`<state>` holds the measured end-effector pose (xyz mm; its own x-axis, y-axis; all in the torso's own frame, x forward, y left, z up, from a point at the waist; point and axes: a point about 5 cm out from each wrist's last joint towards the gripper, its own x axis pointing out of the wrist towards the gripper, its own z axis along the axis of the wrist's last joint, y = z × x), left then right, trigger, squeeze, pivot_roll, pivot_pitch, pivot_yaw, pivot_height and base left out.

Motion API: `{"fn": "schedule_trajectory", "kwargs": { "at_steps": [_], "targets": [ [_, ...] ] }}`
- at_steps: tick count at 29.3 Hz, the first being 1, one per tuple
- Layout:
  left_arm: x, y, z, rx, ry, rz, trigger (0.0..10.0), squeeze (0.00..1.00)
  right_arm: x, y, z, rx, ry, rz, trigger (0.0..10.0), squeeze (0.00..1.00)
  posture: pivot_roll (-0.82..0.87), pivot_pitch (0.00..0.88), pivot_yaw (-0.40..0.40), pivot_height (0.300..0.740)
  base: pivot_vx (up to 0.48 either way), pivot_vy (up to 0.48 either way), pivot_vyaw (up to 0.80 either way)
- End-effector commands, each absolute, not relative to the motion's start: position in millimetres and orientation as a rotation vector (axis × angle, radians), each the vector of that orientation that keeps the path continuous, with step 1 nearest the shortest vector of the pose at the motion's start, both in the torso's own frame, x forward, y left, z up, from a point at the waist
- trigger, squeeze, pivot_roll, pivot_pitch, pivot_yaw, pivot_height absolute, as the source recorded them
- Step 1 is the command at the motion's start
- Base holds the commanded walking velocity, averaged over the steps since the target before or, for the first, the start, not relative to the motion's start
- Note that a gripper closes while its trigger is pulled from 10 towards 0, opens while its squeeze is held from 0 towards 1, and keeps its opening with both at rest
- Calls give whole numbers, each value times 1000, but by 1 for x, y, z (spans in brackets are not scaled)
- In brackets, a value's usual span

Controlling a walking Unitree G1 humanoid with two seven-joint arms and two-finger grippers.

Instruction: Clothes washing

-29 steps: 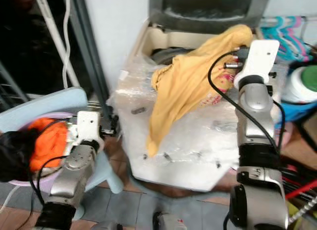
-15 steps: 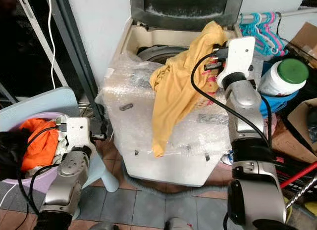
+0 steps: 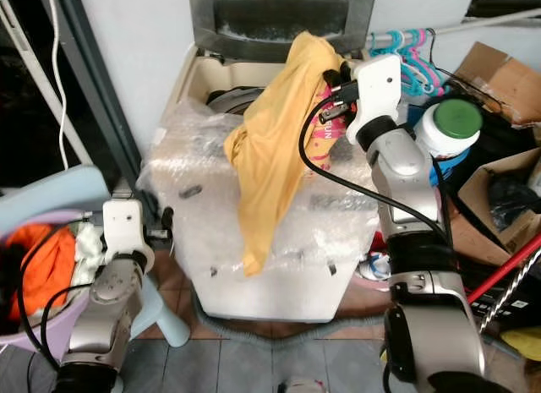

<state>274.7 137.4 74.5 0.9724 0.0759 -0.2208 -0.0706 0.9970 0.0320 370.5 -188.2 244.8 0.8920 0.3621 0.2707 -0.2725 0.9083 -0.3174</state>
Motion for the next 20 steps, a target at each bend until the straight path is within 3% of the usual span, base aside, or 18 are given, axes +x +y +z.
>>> {"fn": "schedule_trajectory", "kwargs": {
  "at_steps": [1, 5, 8, 9, 17, 20],
  "targets": [
    [277, 144, 78, 35, 212, 91, 10000, 0, 375, -175, 261, -286, -384, 391, 10000, 0, -61, 0, 11, 740, 472, 0, 0],
    [277, 142, 78, 24, 217, 93, 10000, 0, 378, -161, 268, -328, -386, 502, 10000, 0, -63, 0, 12, 740, 443, 0, 0],
    [278, 141, 77, 29, 226, 97, 10000, 0, 376, -150, 269, -366, -399, 584, 10000, 0, -64, 0, 13, 740, 0, 0, 0],
    [278, 141, 78, 29, 224, 103, 10000, 0, 374, -136, 272, -380, -416, 671, 10000, 0, -64, 0, 13, 740, 0, 0, 0],
    [278, 141, 78, 29, 228, 111, 10000, 0, 381, -127, 285, -353, -433, 710, 10000, 0, -49, 0, 10, 740, 0, 0, 0],
    [279, 142, 77, 32, 235, 107, 10000, 0, 394, -129, 312, -336, -405, 758, 10000, 0, -56, 0, 15, 740, 0, 0, 0]
  ]
}}
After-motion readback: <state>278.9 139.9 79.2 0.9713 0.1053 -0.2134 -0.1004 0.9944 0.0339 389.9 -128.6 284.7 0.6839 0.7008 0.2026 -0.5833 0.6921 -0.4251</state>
